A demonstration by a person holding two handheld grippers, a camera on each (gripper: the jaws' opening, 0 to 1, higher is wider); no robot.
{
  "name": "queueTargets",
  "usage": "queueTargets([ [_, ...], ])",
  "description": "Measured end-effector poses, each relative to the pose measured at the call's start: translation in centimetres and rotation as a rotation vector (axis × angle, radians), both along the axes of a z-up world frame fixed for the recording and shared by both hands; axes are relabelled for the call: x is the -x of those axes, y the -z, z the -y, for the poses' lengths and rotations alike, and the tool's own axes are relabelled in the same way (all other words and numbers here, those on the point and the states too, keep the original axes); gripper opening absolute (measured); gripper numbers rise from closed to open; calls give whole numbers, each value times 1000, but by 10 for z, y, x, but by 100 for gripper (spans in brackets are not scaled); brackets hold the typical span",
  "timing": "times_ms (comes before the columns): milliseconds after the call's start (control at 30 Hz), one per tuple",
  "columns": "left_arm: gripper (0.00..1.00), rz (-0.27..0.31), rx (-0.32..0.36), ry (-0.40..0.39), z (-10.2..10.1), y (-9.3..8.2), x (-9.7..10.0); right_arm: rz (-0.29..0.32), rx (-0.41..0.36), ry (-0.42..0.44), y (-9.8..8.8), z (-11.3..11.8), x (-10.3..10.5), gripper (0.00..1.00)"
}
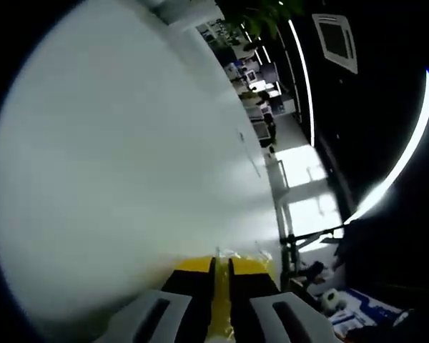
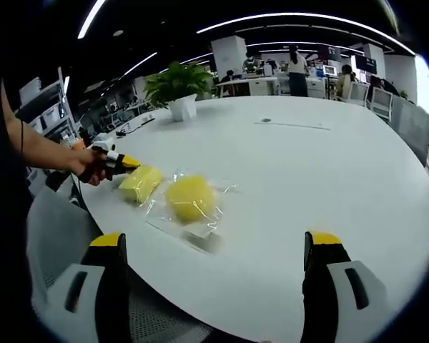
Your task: Compare the silicone blocks by pressing each to a similar depth, holding the contact briefly, and releasing to observe deformation and rebound differences across the visible hardness samples.
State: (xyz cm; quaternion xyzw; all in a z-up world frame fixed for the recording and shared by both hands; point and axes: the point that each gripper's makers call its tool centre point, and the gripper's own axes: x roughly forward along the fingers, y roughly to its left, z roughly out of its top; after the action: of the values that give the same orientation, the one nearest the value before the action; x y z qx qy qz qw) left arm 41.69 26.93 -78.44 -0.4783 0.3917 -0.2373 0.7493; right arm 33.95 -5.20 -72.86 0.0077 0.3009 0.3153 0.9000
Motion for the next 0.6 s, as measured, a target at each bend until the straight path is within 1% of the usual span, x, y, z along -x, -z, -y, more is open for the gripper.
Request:
queueTargets([
  [33, 5, -3, 4, 9, 2, 0, 1, 0, 0, 0, 0, 0, 0, 96],
  [100, 3, 33, -22, 57, 7, 0, 6, 2, -5, -1, -2, -2, -1, 96],
  [133, 2, 30, -28, 62, 9, 0, 7, 2, -5, 0, -2, -2, -1, 96],
  [233, 1, 21, -22, 47, 9, 0, 7, 2, -11, 1, -3, -2, -2, 96],
  [300, 0, 25, -24, 48, 9, 0, 7, 3, -11, 1, -3, -2, -1, 96],
  [367, 0, 9, -14, 47, 10, -1, 8, 2, -10, 1, -3, -2, -1, 96],
  [467, 0, 4, -3, 47, 9, -4, 9, 1, -11, 5, -2, -2, 0, 96],
  [500, 0, 10, 7, 46, 9, -7, 9, 0, -12, 5, -2, -2, 1, 96],
  [600, 0, 63, -6, 59, 12, -17, 7, -2, -12, 6, -1, -2, 1, 96],
])
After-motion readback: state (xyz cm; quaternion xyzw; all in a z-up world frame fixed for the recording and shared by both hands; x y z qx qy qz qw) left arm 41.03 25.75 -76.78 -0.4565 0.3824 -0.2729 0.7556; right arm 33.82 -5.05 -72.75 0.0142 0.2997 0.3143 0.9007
